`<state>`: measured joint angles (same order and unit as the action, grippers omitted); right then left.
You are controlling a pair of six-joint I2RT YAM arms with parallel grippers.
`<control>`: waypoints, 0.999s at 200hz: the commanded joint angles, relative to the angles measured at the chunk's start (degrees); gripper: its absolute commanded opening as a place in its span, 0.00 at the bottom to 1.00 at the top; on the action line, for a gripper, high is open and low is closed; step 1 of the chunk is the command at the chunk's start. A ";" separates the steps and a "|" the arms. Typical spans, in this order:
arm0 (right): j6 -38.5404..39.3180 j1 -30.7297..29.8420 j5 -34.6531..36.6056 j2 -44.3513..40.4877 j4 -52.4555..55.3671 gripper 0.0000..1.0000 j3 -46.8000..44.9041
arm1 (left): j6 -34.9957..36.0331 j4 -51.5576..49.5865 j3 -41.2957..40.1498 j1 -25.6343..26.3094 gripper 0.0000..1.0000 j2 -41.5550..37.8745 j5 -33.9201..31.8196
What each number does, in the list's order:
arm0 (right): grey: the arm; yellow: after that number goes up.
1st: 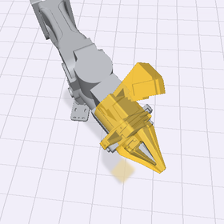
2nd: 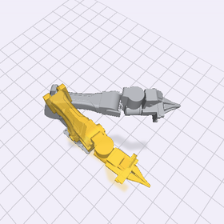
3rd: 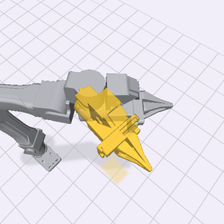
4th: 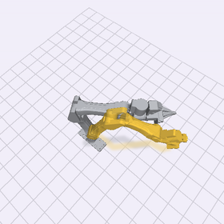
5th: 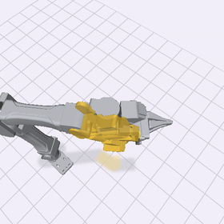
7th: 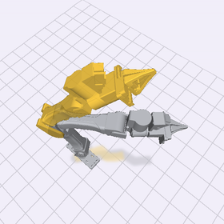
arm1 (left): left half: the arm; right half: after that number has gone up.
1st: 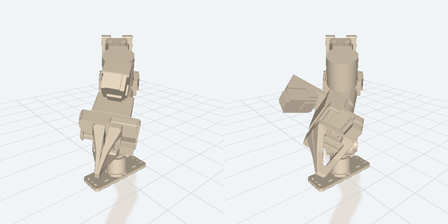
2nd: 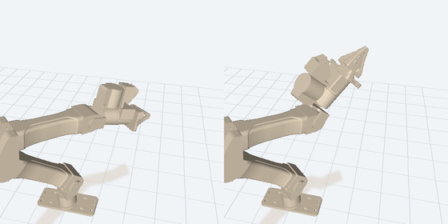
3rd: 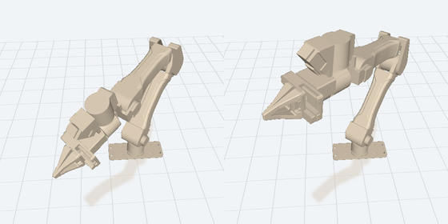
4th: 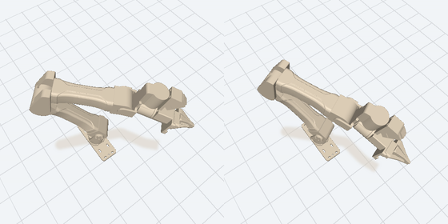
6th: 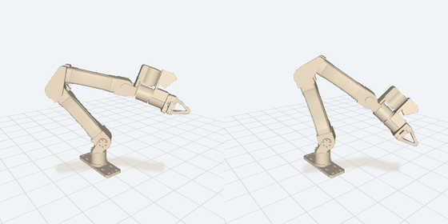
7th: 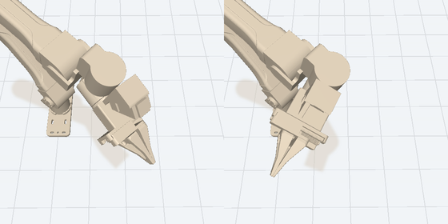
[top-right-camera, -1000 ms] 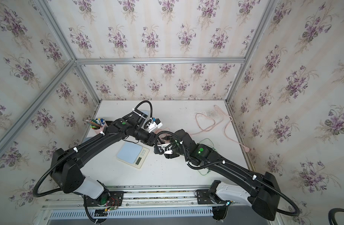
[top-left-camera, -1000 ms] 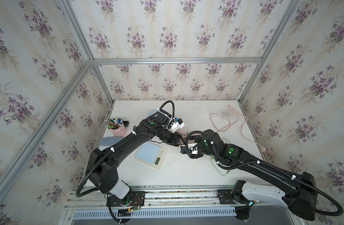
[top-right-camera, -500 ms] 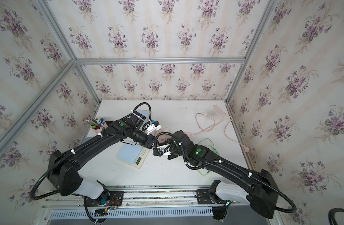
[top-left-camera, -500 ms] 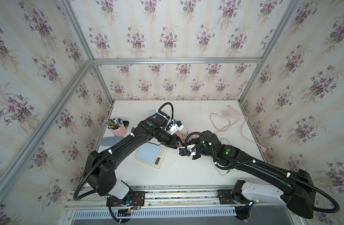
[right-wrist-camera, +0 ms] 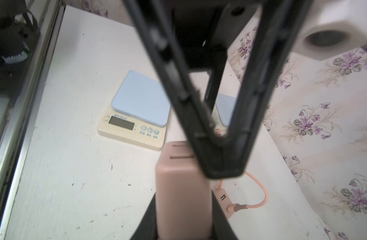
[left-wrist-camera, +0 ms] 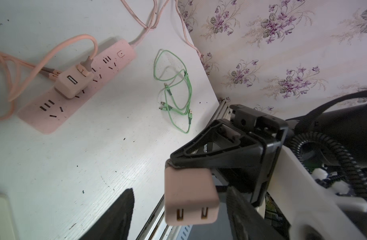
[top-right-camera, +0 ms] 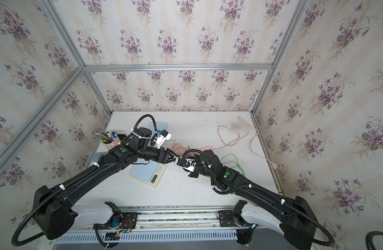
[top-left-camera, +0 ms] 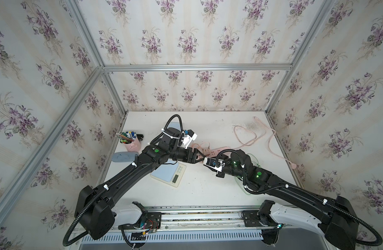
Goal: Charge the electronic scale
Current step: Pick up the plug from the center of the board, then adjust the socket at the center of the board.
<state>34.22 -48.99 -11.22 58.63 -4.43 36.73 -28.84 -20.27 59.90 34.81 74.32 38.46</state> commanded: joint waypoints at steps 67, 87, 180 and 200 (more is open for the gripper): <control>-5.87 0.48 0.45 0.71 0.68 0.01 3.25 | -6.18 7.66 -0.81 2.63 0.39 1.38 -2.42; -6.92 0.52 1.97 0.53 0.99 0.22 3.21 | -6.29 7.08 -1.63 2.61 0.23 0.65 -4.82; -52.44 39.11 -3.08 14.55 8.71 0.71 11.55 | -2.29 -2.23 -1.02 0.03 0.18 1.37 -19.38; -53.46 41.91 -8.42 26.61 11.22 0.69 17.91 | -1.98 -2.18 -0.50 1.87 0.18 3.20 -21.00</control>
<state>-10.50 -9.78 -11.79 75.05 1.61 49.23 -31.99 -21.96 58.61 35.18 76.12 20.05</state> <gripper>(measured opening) 0.701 0.431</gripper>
